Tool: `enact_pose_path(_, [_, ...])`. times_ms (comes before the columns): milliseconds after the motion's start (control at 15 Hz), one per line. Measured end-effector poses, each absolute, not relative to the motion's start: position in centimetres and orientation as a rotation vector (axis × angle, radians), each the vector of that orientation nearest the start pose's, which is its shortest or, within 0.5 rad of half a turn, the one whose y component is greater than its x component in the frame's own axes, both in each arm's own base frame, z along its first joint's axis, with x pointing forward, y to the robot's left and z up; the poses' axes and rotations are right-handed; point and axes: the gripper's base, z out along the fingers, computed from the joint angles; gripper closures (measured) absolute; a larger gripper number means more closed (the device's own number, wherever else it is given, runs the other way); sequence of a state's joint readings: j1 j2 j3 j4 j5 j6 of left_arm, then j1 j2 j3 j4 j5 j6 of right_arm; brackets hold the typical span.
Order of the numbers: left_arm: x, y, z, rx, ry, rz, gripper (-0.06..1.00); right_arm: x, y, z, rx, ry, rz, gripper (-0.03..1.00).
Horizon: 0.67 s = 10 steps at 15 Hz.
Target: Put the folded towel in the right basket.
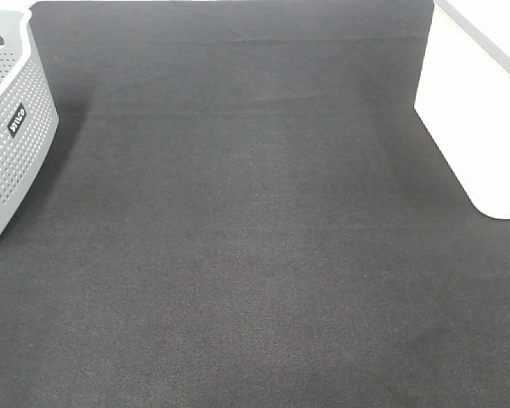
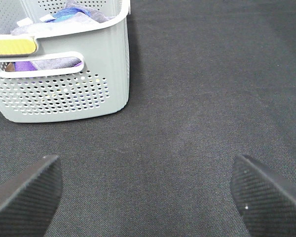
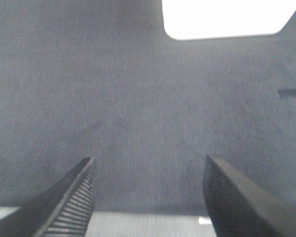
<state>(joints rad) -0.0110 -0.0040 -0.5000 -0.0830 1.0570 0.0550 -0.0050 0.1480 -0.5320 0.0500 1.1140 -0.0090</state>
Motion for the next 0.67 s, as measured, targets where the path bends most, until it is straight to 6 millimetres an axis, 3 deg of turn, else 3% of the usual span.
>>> enact_pose_path(200, [-0.56,-0.65,27.78,0.071,2.033,-0.072,0.07,0.22,0.44,27.72,-0.027,2.105,0.046,0.37])
enact_pose_path(667, [-0.56,-0.65,27.78,0.071,2.033,-0.072,0.07,0.12,0.51,27.73,-0.041,2.099,0.049,0.37])
